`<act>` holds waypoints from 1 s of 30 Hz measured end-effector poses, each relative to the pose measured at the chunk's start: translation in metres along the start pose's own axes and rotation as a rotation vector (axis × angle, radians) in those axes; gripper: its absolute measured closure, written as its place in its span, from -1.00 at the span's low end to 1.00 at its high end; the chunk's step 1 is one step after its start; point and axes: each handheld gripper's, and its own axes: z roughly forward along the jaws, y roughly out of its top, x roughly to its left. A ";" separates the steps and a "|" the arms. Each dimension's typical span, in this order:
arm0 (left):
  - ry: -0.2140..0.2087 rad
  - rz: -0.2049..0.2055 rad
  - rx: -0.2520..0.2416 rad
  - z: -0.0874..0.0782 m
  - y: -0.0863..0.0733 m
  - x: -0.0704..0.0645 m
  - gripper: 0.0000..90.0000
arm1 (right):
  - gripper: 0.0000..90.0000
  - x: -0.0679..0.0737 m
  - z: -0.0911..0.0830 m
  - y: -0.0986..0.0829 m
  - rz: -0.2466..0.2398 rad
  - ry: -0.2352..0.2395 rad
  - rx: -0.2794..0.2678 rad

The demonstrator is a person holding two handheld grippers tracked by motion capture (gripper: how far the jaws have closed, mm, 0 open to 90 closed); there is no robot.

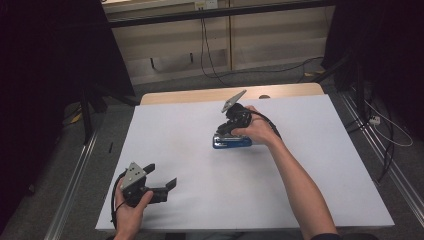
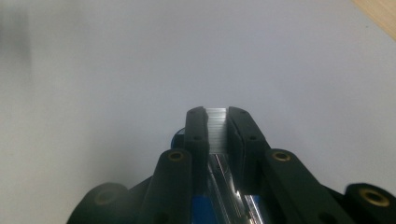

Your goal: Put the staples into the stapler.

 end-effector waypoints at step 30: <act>-0.005 0.008 0.007 0.000 0.000 0.000 -0.88 | 0.76 -0.001 0.010 0.001 -0.135 0.012 0.090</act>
